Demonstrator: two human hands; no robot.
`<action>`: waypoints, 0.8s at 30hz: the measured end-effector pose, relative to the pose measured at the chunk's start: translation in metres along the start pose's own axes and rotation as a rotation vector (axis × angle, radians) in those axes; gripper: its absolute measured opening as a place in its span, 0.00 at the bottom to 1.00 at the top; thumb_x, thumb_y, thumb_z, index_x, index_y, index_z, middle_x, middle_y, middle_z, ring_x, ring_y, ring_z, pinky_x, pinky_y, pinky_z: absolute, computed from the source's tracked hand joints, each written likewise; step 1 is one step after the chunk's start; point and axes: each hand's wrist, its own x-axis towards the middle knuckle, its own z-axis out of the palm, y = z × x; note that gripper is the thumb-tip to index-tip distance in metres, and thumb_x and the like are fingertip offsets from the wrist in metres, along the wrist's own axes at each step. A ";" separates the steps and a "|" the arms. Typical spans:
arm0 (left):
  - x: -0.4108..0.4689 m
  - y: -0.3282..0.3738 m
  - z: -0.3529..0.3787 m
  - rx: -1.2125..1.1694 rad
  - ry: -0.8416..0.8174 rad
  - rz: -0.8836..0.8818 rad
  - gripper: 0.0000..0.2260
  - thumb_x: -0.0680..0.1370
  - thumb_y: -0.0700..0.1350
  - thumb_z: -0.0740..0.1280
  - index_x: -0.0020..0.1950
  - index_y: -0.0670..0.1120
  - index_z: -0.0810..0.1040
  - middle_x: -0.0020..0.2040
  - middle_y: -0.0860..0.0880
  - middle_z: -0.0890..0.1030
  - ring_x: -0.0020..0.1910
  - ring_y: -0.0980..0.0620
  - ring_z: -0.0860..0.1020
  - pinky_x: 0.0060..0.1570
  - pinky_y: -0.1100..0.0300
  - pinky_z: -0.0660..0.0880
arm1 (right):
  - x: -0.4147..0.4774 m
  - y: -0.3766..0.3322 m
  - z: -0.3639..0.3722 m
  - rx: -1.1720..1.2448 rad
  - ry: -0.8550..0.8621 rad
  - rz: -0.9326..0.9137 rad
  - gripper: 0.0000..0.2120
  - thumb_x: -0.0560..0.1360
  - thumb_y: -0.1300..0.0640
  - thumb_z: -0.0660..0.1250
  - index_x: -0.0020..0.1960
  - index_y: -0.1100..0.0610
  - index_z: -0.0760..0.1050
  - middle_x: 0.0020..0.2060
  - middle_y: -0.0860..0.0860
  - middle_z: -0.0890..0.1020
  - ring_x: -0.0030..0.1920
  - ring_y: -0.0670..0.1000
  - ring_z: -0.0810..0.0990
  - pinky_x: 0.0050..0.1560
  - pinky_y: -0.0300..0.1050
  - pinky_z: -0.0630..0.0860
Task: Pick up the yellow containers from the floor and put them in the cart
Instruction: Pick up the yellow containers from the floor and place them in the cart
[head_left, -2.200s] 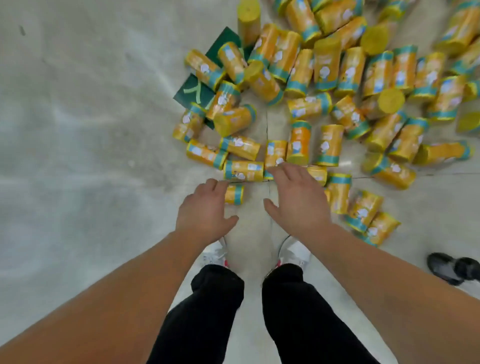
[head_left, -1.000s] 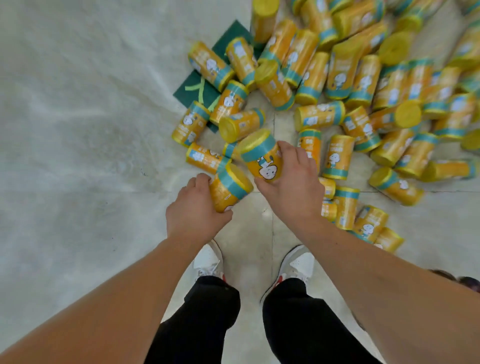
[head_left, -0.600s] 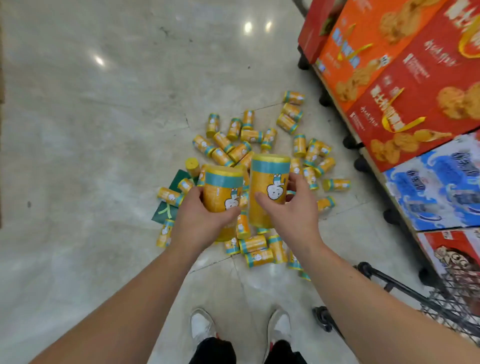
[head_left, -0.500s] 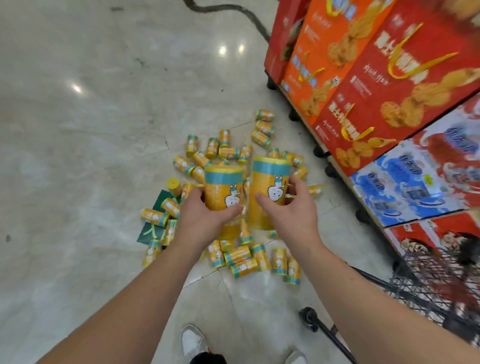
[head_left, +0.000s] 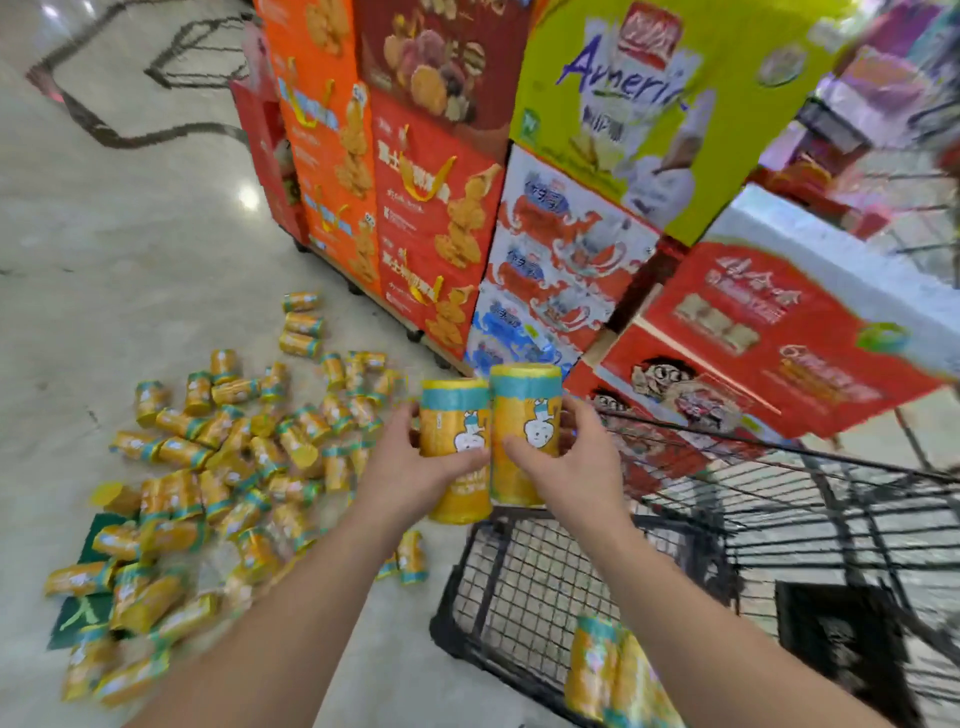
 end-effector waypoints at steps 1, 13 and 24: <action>-0.005 0.000 0.035 0.019 -0.032 -0.016 0.35 0.57 0.53 0.82 0.60 0.54 0.73 0.50 0.51 0.82 0.47 0.53 0.82 0.48 0.51 0.81 | 0.003 0.022 -0.029 -0.026 0.020 0.020 0.27 0.61 0.38 0.75 0.57 0.39 0.70 0.50 0.38 0.80 0.50 0.40 0.79 0.52 0.51 0.80; -0.008 -0.106 0.232 0.456 -0.239 -0.275 0.28 0.61 0.49 0.81 0.56 0.53 0.71 0.49 0.52 0.80 0.47 0.51 0.80 0.50 0.50 0.80 | 0.005 0.242 -0.116 -0.069 -0.065 0.463 0.24 0.61 0.43 0.76 0.50 0.47 0.68 0.47 0.44 0.79 0.47 0.45 0.80 0.48 0.50 0.79; 0.047 -0.243 0.214 0.834 -0.386 -0.561 0.30 0.59 0.49 0.82 0.54 0.43 0.72 0.50 0.46 0.80 0.46 0.47 0.79 0.42 0.55 0.76 | -0.003 0.344 -0.010 -0.274 -0.393 0.683 0.21 0.67 0.45 0.76 0.38 0.51 0.63 0.33 0.43 0.71 0.31 0.41 0.70 0.27 0.37 0.64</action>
